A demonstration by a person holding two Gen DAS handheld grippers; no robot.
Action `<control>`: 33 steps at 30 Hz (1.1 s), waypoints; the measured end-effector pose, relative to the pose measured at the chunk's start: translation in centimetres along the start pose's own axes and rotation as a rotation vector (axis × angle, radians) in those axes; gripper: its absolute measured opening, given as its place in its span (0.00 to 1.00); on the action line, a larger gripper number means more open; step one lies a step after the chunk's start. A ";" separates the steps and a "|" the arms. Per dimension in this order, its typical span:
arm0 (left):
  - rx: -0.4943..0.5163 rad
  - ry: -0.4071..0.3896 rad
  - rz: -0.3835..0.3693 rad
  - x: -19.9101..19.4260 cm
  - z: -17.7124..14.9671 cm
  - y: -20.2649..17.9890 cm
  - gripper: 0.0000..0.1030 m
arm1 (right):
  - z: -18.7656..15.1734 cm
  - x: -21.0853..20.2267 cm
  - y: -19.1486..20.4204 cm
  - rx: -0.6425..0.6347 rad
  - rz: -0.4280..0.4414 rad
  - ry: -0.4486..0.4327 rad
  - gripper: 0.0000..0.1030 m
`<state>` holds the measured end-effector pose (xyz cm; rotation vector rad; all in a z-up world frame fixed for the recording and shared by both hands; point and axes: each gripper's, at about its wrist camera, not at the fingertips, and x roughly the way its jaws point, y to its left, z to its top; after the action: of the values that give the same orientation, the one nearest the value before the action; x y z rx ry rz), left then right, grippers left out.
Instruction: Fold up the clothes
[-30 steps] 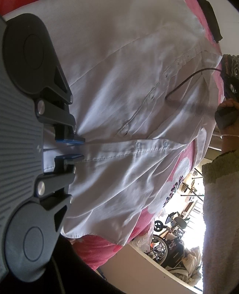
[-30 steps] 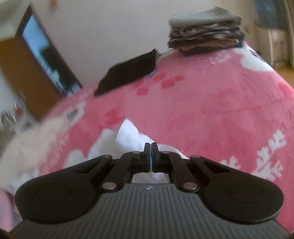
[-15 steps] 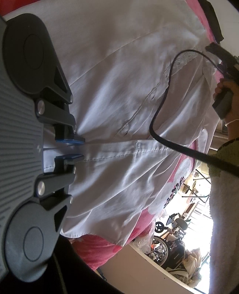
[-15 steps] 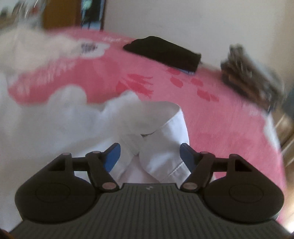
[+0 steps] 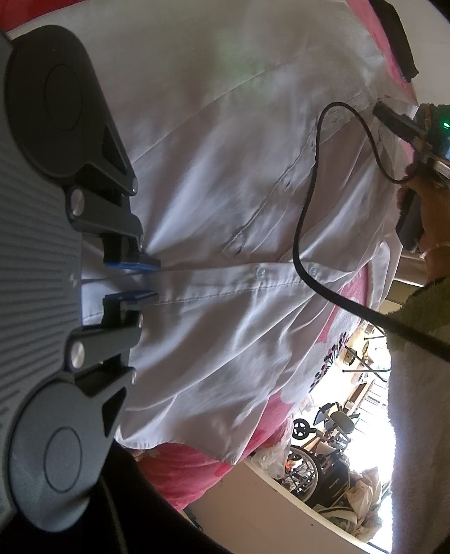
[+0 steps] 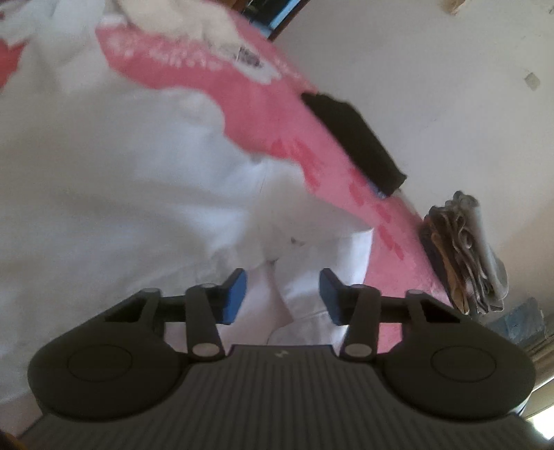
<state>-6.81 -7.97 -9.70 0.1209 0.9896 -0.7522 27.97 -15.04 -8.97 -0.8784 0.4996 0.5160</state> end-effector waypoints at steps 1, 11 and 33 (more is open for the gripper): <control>0.000 0.000 0.001 0.0 0.0 0.0 0.14 | -0.1 0.8 -0.1 0.008 0.003 0.020 0.32; 0.003 -0.002 -0.003 0.2 -0.1 -0.1 0.14 | -2.6 4.0 -7.2 0.540 0.096 0.075 0.01; -0.036 -0.004 -0.056 0.0 -0.3 0.7 0.14 | -0.1 4.7 -12.2 1.237 0.487 -0.145 0.01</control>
<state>-6.62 -7.33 -10.08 0.0605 1.0058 -0.7855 39.01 -20.64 -4.76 0.4758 0.7617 0.5757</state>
